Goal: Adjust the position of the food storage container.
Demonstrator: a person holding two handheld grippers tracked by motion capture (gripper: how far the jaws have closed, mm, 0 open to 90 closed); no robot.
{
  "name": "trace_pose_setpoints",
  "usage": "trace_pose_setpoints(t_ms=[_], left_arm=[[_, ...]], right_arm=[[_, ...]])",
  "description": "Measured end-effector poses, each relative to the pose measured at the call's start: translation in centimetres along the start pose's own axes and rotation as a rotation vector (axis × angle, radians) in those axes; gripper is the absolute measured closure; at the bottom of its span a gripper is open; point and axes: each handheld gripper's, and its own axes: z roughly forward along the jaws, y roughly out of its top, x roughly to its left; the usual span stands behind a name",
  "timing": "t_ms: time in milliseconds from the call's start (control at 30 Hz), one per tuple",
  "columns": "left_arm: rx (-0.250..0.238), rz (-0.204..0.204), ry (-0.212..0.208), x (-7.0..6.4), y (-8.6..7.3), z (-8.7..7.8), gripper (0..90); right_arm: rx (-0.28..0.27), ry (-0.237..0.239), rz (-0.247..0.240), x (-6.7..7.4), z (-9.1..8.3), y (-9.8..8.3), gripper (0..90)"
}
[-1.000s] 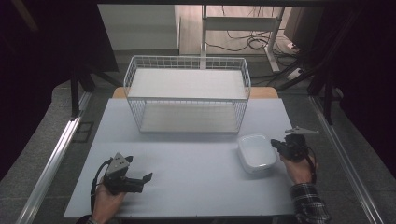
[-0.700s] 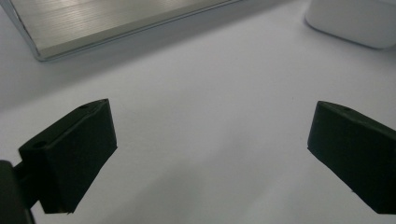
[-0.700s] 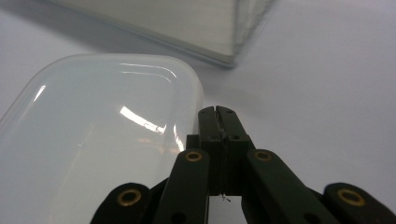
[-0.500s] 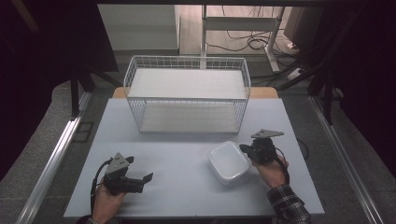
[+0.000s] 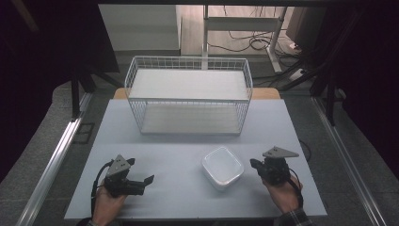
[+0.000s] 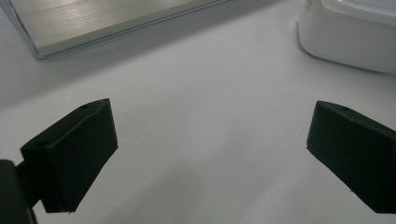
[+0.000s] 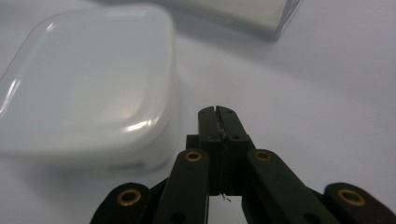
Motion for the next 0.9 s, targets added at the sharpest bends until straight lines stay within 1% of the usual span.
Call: trace_pose_setpoints(t_ms=[33, 67, 100, 133, 167, 233, 300, 333, 367, 467, 533, 667, 700, 733, 900], left_arm=[[0.000, 0.000, 0.000, 0.0, 0.0, 0.0, 1.4], [-0.001, 0.001, 0.000, 0.0, 0.0, 0.0, 1.4], [-0.001, 0.002, 0.001, 0.0, 0.0, 0.0, 1.4], [-0.001, 0.004, 0.001, -0.1, 0.0, 0.0, 1.4], [0.000, 0.004, 0.001, -0.1, 0.0, 0.0, 1.4], [0.003, 0.008, 0.003, -0.1, 0.0, 0.1, 1.4], [0.003, 0.009, 0.003, -0.1, 0.0, 0.1, 1.4], [0.003, 0.011, 0.006, -0.1, 0.0, 0.1, 1.4], [0.003, 0.013, 0.008, -0.1, 0.0, 0.1, 1.4], [0.004, 0.023, 0.015, -0.2, 0.0, 0.1, 1.4], [0.005, 0.028, 0.018, -0.2, 0.0, 0.1, 1.4], [0.008, 0.031, 0.020, -0.2, 0.0, 0.1, 1.4], [0.009, 0.031, 0.021, -0.2, 0.0, 0.2, 1.4], [0.010, 0.032, 0.021, -0.2, 0.0, 0.2, 1.4], [0.018, 0.033, 0.020, -0.2, 0.0, 0.3, 1.4]], right_arm=[[0.000, 0.000, 0.000, 0.0, 0.0, 0.0, 89.0], [0.008, 0.012, 0.010, 0.2, -0.3, -0.5, 89.0], [0.021, 0.047, 0.030, 0.6, -0.6, -1.3, 89.0], [0.021, 0.047, 0.030, 0.6, -0.6, -1.3, 89.0], [0.033, 0.061, 0.029, 1.1, -0.6, -1.8, 89.1], [0.046, 0.086, 0.038, 1.4, -0.5, -2.1, 89.0], [0.055, 0.094, 0.034, 1.6, -0.4, -2.3, 89.0], [0.079, 0.111, 0.031, 2.1, 0.0, -2.6, 89.0], [0.081, 0.114, 0.028, 2.2, 0.2, -2.6, 89.0], [0.089, 0.129, 0.017, 2.6, 0.8, -2.2, 89.0], [0.091, 0.131, 0.012, 2.6, 1.3, -1.8, 89.1], [0.098, 0.122, 0.019, 2.2, 2.4, -1.1, 89.1], [0.098, 0.119, 0.014, 2.0, 2.7, -0.9, 89.1], [0.093, 0.119, 0.014, 1.8, 3.0, -0.6, 89.1], [0.097, 0.107, 0.018, 1.1, 4.7, 0.9, 89.1]])
